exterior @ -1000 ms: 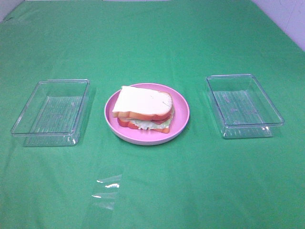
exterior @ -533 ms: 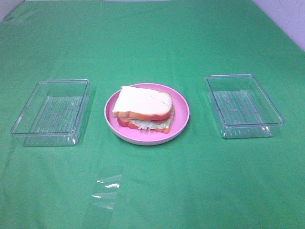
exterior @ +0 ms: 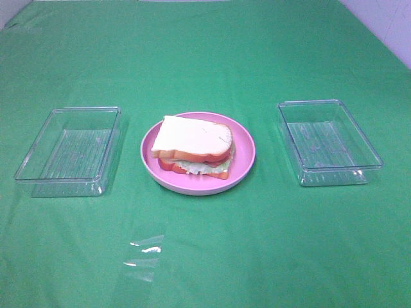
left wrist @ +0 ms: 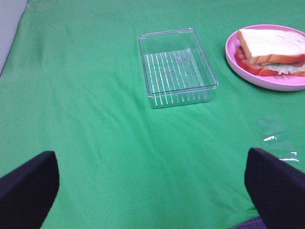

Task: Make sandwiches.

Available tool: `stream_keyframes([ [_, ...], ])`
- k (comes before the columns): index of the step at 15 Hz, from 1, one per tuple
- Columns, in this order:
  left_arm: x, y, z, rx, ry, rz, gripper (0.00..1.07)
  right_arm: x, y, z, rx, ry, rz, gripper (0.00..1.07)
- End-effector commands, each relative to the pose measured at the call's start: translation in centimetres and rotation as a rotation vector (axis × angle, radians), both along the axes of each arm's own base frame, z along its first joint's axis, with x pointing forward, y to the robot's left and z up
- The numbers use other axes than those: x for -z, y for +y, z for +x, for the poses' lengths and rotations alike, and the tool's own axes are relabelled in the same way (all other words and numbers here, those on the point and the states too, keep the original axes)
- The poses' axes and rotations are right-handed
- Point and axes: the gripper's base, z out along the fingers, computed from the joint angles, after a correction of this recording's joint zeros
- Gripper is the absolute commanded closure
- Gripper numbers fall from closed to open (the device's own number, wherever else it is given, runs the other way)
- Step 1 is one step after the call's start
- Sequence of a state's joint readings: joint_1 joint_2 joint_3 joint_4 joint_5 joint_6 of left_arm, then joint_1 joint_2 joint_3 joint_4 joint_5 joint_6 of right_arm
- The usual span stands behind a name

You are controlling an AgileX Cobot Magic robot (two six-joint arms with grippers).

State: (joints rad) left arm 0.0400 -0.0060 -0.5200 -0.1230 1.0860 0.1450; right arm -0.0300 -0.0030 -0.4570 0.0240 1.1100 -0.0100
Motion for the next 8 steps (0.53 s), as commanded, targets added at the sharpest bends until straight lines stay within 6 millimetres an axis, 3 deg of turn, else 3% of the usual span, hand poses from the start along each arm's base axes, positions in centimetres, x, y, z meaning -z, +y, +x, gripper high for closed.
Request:
stream_keyframes([
  [1,0.01,-0.08,-0.15,0.007,-0.02,-0.012,0.09,0.09,0.01,-0.36,0.006,-0.031,-0.004,0.19],
  [8,0.01,-0.08,-0.15,0.007,-0.02,-0.012,0.09,0.09,0.01,-0.36,0.006,-0.031,-0.004,0.19],
])
